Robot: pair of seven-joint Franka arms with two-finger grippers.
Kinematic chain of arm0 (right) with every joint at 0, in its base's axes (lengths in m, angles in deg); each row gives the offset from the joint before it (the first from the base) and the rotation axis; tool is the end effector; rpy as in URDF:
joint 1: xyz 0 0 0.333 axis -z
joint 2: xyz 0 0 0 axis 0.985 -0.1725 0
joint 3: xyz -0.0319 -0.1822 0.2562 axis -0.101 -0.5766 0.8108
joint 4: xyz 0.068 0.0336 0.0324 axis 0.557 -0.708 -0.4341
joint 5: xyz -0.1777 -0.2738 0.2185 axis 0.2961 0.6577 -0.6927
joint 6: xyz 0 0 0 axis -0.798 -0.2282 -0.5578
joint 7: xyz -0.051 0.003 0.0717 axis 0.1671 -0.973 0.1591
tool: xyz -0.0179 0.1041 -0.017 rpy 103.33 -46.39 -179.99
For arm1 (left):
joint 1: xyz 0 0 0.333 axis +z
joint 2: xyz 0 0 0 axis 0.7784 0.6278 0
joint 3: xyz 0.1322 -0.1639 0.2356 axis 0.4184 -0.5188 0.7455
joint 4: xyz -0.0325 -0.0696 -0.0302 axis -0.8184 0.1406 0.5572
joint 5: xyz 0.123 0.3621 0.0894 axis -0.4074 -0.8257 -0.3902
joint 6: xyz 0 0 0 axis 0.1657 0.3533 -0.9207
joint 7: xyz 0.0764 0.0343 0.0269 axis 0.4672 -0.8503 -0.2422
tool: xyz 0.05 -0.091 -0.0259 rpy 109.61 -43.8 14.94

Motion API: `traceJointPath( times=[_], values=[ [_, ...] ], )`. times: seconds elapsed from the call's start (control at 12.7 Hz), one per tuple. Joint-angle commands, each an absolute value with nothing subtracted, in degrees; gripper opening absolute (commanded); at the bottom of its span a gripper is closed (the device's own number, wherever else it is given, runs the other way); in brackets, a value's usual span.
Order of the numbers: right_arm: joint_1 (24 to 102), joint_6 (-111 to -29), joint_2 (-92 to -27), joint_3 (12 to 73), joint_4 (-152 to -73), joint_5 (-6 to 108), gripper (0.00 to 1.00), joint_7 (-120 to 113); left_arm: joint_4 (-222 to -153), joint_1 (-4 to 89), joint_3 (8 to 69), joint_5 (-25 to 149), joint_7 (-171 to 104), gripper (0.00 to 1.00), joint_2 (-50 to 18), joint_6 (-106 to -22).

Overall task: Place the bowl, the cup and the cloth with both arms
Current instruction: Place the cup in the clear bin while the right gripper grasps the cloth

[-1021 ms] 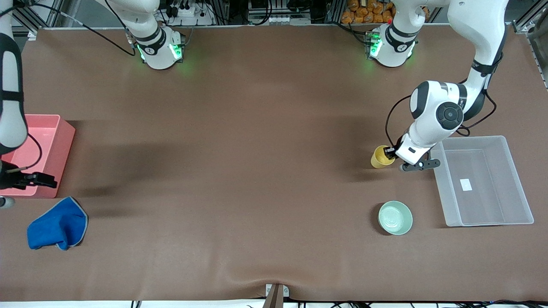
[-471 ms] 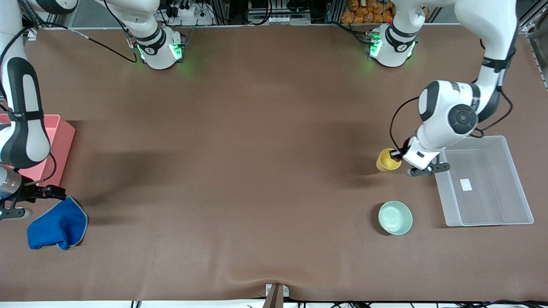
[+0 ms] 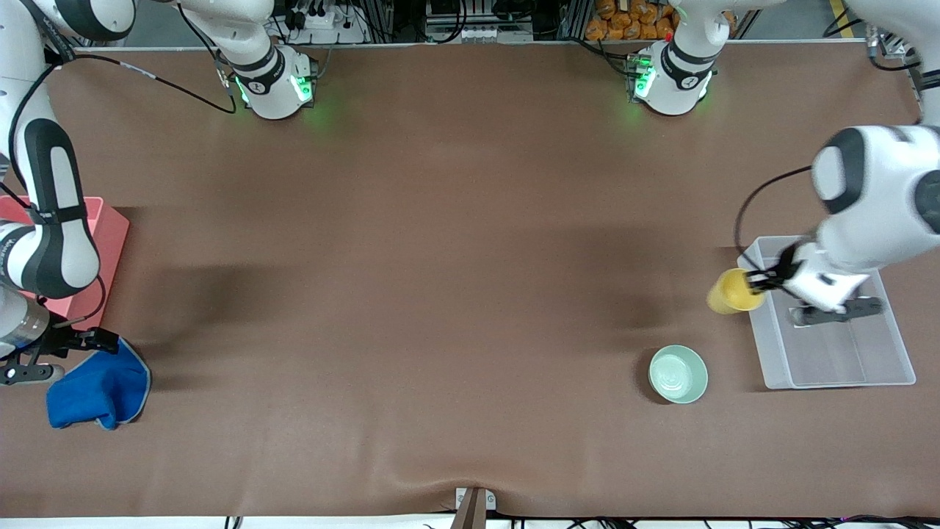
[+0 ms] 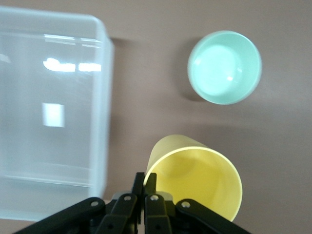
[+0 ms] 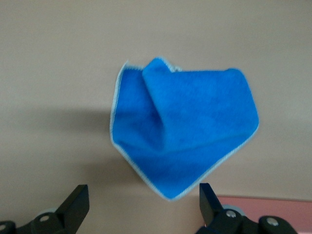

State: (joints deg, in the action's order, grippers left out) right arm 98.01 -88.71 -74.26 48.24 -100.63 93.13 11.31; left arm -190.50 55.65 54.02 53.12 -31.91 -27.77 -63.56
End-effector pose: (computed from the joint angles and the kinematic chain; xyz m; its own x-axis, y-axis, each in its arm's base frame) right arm 0.6918 -0.2215 0.2838 0.9872 0.1038 0.1213 0.0889 -0.9885 0.1221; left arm 0.6244 0.0219 0.4154 0.9932 0.1160 -0.0036 0.1160 -0.9932 0.0098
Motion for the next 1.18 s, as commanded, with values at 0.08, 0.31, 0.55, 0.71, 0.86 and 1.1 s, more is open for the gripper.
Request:
traceJointPath(
  times=[0.08,0.31,0.55,0.71,0.86,1.1],
  values=[
    [99.6,-93.4,-77.8,48.8,-98.9,93.9,1.00,13.2,-177.7,62.9,53.6,50.5,-22.0,0.00,-20.3,-57.8],
    [100.2,-96.2,-79.2,48.8,-98.9,93.9,1.00,13.3,-171.6,64.1,58.0,50.8,-16.4,0.00,-13.9,-57.9],
    [100.3,-102.5,-81.3,48.8,-98.9,93.8,1.00,13.3,-167.8,64.3,58.7,51.0,-14.0,0.00,-7.7,-59.5],
    [100.4,-107.3,-83.0,48.8,-98.9,93.8,1.00,13.3,-167.6,64.4,58.7,51.4,-14.0,0.00,-5.0,-61.6],
    [100.5,-110.6,-84.3,48.8,-98.9,93.9,1.00,13.3,-167.6,64.4,58.7,51.5,-14.0,0.00,-3.6,-63.6],
    [101.0,-115.0,-86.4,48.8,-98.7,93.9,1.00,13.3,-167.6,64.6,58.7,51.5,-13.9,0.00,-1.0,-66.7]
  ],
)
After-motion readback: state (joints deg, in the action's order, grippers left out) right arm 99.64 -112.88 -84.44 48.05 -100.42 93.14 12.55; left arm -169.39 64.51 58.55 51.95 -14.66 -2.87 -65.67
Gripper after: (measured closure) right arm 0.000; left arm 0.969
